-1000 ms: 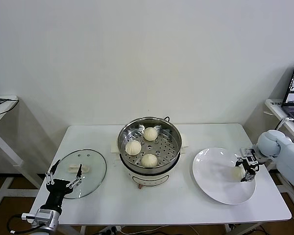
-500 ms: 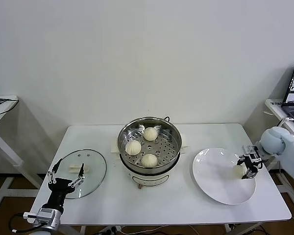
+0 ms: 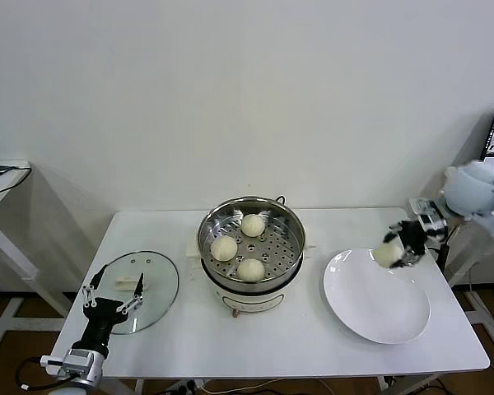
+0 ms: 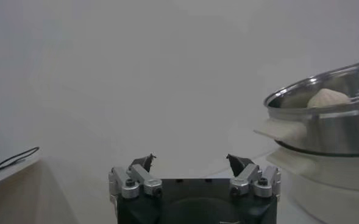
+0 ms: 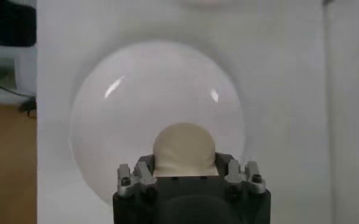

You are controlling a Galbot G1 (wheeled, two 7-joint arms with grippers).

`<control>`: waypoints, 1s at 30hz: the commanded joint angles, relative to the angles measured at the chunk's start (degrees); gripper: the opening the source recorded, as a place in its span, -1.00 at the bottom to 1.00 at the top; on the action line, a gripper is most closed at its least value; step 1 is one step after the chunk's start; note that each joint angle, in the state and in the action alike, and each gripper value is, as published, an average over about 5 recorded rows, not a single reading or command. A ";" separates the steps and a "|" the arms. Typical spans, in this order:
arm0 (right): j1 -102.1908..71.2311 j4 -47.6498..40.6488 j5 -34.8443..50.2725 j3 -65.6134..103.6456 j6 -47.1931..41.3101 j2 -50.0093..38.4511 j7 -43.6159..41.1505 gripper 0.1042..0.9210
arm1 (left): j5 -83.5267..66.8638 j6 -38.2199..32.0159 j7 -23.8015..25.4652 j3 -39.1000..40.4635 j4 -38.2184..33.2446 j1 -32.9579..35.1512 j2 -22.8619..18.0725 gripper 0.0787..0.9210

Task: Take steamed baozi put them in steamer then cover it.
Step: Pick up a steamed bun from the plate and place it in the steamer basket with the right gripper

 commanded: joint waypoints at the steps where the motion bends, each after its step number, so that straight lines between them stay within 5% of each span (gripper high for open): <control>1: 32.21 10.75 20.73 -26.96 -8.74 9.13 2.71 0.39 | -0.72 -0.14 0.42 -0.68 -0.04 -0.24 0.40 0.77; 12: 23.36 3.23 25.12 -21.49 -12.21 26.50 6.32 0.39 | -2.04 -0.13 1.00 -1.90 0.97 -0.81 0.84 0.77; 30: 5.09 -16.20 15.53 -14.26 -11.53 41.23 6.03 0.41 | -3.09 0.13 1.21 -3.57 2.20 -1.19 1.10 0.77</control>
